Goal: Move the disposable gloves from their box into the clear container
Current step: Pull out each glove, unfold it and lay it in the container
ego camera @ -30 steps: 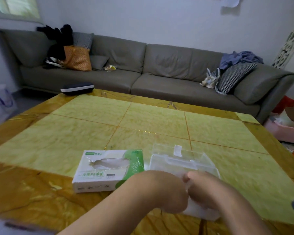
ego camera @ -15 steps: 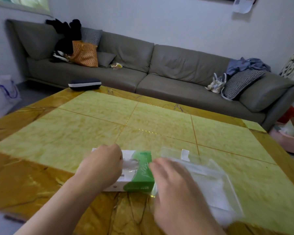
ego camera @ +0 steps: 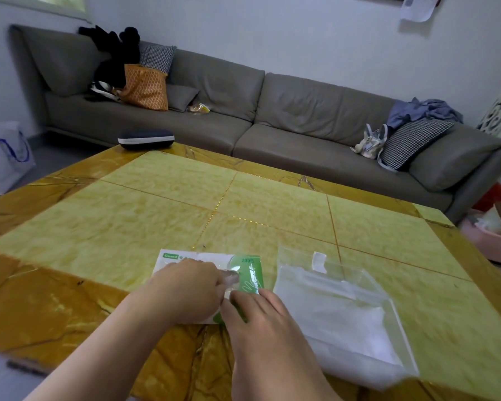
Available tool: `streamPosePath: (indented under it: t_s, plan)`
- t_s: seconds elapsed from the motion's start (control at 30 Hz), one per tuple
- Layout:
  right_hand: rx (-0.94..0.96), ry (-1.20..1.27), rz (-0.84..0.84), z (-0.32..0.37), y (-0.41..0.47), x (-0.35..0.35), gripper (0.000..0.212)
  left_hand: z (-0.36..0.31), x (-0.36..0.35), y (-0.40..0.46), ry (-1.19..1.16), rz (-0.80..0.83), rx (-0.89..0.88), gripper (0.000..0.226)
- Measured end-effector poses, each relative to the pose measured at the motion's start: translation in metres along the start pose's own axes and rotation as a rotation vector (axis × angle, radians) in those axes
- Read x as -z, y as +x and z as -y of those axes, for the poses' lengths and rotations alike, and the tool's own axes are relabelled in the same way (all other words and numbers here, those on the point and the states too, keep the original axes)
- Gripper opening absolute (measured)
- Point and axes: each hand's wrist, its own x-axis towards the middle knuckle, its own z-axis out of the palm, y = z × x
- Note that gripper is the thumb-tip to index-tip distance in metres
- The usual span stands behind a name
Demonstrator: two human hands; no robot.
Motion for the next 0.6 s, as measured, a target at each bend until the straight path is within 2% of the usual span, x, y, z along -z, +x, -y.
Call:
streamPosePath:
  t_s: [0.1, 0.23, 0.33, 0.43, 0.5, 0.6]
  plan:
    - [0.021, 0.015, -0.015, -0.002, -0.001, 0.002, 0.066, 0.001, -0.004, 0.002, -0.072, -0.149, 0.098, 0.030]
    - [0.047, -0.007, 0.039, -0.004, -0.002, 0.006, 0.072, 0.010, -0.006, 0.005, -0.167, -0.318, 0.102, 0.020]
    - [0.085, -0.020, 0.098, -0.003, 0.001, 0.012, 0.080, 0.014, -0.006, 0.005, -0.217, -0.382, 0.078, 0.015]
    - [0.078, -0.031, 0.111, -0.001, 0.002, 0.015, 0.079, 0.013, -0.007, 0.006, -0.225, -0.412, 0.056, 0.010]
    - [0.081, -0.030, 0.102, 0.001, 0.002, 0.015, 0.079, 0.008, -0.007, 0.006, -0.208, -0.404, 0.048, 0.014]
    - [0.087, -0.019, 0.092, 0.002, 0.002, 0.018, 0.080, 0.002, -0.006, 0.007, -0.133, -0.436, 0.071, 0.007]
